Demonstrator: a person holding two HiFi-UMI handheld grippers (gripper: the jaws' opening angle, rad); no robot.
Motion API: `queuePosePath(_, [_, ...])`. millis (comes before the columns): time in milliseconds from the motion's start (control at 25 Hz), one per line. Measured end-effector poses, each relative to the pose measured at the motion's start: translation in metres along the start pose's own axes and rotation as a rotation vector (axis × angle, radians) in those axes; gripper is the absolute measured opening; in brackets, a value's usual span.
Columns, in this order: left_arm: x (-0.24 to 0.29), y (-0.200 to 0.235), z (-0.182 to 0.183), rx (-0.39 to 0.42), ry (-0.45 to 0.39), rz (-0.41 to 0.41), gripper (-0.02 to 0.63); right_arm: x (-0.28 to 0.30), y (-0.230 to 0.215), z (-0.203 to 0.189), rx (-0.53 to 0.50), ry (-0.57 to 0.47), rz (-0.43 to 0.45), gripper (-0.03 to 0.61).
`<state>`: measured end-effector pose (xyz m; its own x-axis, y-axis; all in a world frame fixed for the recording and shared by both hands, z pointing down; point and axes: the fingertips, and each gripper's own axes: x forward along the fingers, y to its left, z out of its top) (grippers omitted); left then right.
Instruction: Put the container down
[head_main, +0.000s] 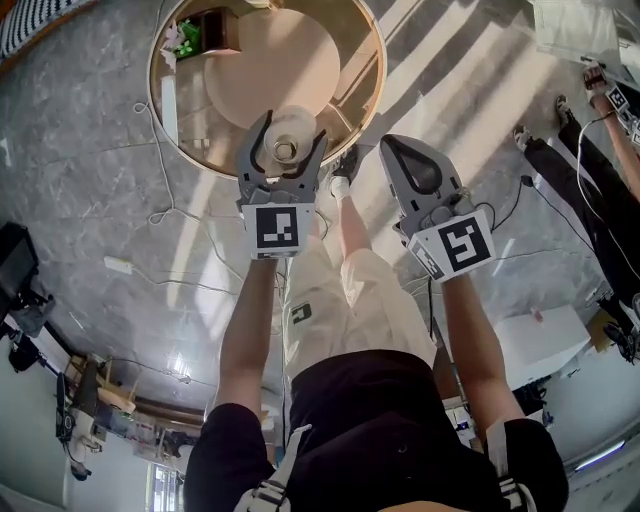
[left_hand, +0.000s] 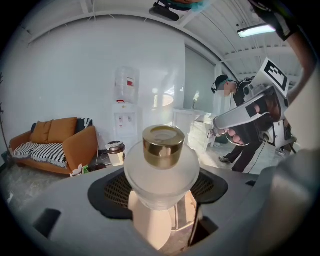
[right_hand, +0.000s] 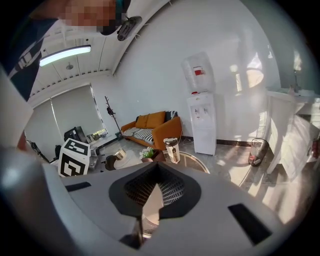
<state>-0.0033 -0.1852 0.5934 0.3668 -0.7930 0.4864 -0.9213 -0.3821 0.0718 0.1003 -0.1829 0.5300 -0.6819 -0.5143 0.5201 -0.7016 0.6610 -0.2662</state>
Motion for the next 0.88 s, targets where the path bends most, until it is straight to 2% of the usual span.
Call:
queuePosePath(160, [0.017, 0.007, -0.016, 0.010, 0.012, 0.003, 0.337, 0.009, -0.006, -0.008, 0.002, -0.006, -0.015, 0.003])
queuePosePath(400, [0.052, 0.040, -0.051, -0.036, 0.027, 0.009, 0.337, 0.052, -0.012, -0.032, 0.014, 0.027, -0.014, 0.003])
queuePosePath(600, [0.077, 0.058, -0.079, 0.037, 0.021, -0.007, 0.337, 0.075, -0.009, -0.041, 0.026, 0.020, -0.017, 0.003])
queuePosePath(880, [0.107, 0.066, -0.117, 0.055, 0.069, -0.029, 0.337, 0.090, -0.013, -0.057, 0.068, 0.027, -0.045, 0.003])
